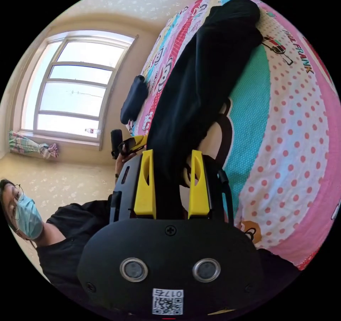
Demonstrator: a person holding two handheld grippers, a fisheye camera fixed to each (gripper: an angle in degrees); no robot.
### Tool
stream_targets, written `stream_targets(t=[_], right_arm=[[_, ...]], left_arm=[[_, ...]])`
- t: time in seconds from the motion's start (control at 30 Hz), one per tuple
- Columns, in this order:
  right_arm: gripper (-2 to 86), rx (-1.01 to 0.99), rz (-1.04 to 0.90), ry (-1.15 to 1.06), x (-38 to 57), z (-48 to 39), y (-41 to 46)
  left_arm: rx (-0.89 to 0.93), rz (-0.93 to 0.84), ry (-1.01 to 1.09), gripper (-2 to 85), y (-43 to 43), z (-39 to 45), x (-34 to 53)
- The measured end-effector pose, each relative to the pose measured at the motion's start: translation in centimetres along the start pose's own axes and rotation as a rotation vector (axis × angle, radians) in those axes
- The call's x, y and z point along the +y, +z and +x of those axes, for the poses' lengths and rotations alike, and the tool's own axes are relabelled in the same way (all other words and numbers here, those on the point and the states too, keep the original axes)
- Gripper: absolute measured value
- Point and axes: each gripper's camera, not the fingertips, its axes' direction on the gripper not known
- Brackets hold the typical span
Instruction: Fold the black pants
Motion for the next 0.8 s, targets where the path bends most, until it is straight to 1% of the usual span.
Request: stream_targets(t=[0.17, 0.27, 0.33, 0.4, 0.43, 0.5, 0.53, 0.57, 0.63, 0.67, 0.7, 0.8], right_arm=[[12.9, -0.099, 0.140, 0.066, 2.7, 2.6, -2.3], [10.6, -0.169, 0.235, 0.106, 4.9, 4.5, -4.6], [9.5, -0.260, 0.186, 0.110, 5.6, 5.9, -4.1], [9.2, -0.262, 0.125, 0.121, 6.0, 6.4, -2.9], [9.1, -0.238, 0.115, 0.100, 6.4, 6.3, -2.4], [8.1, -0.159, 0.160, 0.066, 7.1, 5.9, -2.3], [7.1, -0.118, 0.165, 0.052, 7.3, 5.8, -2.3], [6.6, -0.118, 0.156, 0.050, 7.3, 5.9, -2.4], [4.9, -0.155, 0.082, 0.064, 7.0, 6.2, -3.3], [4.5, -0.159, 0.053, 0.066, 7.0, 6.1, -3.7], [3.9, -0.133, 0.008, 0.056, 6.9, 5.7, -4.7], [2.8, -0.017, -0.088, -0.042, 7.0, 4.4, -5.5]], left_arm=[[-0.011, 0.000, -0.011, 10.8, 1.6, 0.3, 1.5], [-0.009, 0.008, -0.021, 9.8, 2.3, 0.1, 2.1], [-0.023, 0.000, -0.008, 9.3, 2.9, 0.2, 2.4], [-0.104, -0.016, 0.056, 8.7, 4.2, 1.3, 2.8], [-0.124, -0.015, 0.068, 8.6, 4.5, 1.5, 2.9], [-0.160, 0.000, 0.078, 8.2, 5.1, 1.9, 3.5], [-0.156, 0.002, 0.071, 8.0, 5.1, 1.8, 3.6], [-0.135, -0.010, 0.045, 7.8, 5.1, 1.4, 3.6], [-0.094, -0.061, 0.008, 6.8, 5.0, 1.1, 3.5], [-0.104, -0.123, 0.025, 6.5, 4.8, 1.6, 3.4], [-0.149, -0.176, 0.067, 6.1, 4.6, 2.5, 3.4], [-0.260, -0.191, 0.127, 5.3, 4.3, 3.3, 4.1]])
